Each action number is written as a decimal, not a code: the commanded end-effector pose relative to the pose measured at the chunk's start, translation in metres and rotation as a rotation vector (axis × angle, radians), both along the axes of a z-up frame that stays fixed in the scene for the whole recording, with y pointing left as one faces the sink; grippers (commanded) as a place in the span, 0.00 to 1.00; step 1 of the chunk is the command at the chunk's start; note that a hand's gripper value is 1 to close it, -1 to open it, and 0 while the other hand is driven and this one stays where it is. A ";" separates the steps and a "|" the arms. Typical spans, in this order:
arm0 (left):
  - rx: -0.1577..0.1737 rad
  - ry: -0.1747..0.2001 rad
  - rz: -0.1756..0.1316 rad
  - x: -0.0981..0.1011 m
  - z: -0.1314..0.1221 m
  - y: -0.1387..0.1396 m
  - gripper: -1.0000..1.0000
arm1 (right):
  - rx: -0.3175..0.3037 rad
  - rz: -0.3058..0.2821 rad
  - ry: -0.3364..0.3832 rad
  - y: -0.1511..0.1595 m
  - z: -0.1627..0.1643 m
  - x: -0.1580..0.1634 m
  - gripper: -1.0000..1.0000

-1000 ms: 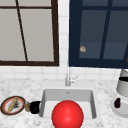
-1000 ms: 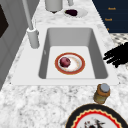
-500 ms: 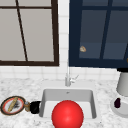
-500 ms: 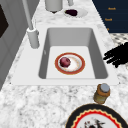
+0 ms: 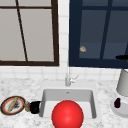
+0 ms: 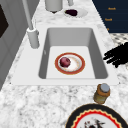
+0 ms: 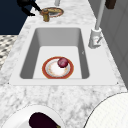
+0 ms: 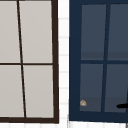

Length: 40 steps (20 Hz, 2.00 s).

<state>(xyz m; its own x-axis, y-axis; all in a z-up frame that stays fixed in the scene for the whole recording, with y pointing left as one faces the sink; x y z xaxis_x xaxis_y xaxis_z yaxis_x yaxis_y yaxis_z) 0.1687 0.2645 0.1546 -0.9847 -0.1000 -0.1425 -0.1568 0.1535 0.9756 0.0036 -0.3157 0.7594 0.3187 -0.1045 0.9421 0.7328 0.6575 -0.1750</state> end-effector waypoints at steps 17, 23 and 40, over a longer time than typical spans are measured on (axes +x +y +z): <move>0.000 0.000 0.000 0.000 0.000 0.000 0.50 | 0.043 -0.003 -0.021 -0.045 0.006 0.133 0.00; 0.000 0.000 0.000 0.000 0.000 0.000 0.50 | 0.028 0.009 -0.004 -0.060 0.003 0.162 0.00; 0.000 0.000 0.000 0.000 0.000 0.000 0.50 | -0.001 -0.010 -0.006 -0.097 -0.083 0.183 0.00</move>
